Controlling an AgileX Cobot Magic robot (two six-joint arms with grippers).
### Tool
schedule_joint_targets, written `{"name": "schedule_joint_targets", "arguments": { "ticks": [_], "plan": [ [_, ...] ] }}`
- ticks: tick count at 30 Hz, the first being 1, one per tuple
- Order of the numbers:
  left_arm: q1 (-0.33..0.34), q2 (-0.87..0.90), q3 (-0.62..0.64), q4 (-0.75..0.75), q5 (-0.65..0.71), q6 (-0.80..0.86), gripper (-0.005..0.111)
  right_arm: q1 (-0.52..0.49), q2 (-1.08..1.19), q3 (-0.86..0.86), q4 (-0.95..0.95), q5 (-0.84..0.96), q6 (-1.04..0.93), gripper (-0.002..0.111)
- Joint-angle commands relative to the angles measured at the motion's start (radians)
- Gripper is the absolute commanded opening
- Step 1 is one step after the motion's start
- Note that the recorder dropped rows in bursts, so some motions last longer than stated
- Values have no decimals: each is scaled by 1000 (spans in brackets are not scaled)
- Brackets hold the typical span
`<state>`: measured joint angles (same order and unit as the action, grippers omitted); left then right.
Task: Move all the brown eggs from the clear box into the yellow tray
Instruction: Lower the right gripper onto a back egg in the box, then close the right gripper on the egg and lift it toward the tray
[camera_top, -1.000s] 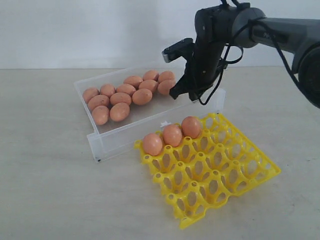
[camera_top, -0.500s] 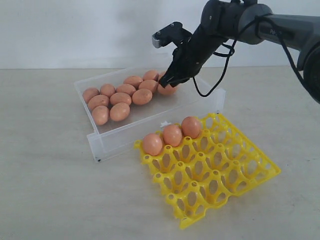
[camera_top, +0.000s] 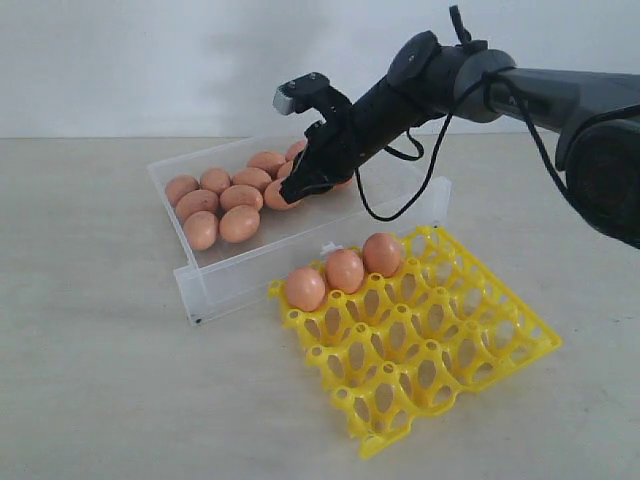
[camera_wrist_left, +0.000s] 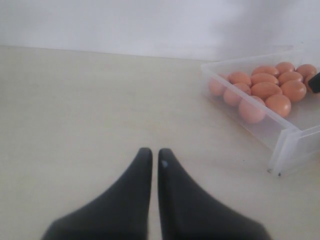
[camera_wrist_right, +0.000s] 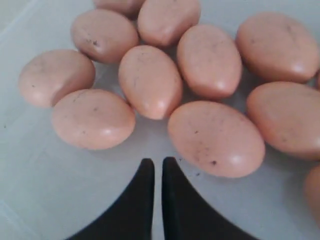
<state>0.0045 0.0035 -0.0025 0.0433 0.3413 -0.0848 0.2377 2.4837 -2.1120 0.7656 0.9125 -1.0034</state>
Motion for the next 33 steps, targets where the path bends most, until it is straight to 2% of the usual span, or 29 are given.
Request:
{"name": "schedule_joint_targets", "arguments": {
  "ticks": [1, 5, 9, 11, 15, 19, 33],
  "plan": [
    [3, -3, 3, -3, -4, -1, 4, 11, 6, -13, 39, -42, -9, 0],
    [3, -3, 3, -3, -4, -1, 4, 24, 6, -13, 39, -168, -27, 8],
    [3, -3, 3, -3, -4, -1, 4, 47, 4, -18, 39, -133, -219, 36],
    [3, -3, 3, -3, -4, -1, 4, 66, 4, -18, 2, -143, -336, 45],
    [3, -3, 3, -3, -4, -1, 4, 112, 4, -18, -228, -284, -412, 45],
    [3, -3, 3, -3, -4, -1, 4, 115, 4, -18, -357, -288, -408, 45],
    [3, -3, 3, -3, -4, -1, 4, 98, 50, -16, -329, -274, -564, 44]
  ]
}}
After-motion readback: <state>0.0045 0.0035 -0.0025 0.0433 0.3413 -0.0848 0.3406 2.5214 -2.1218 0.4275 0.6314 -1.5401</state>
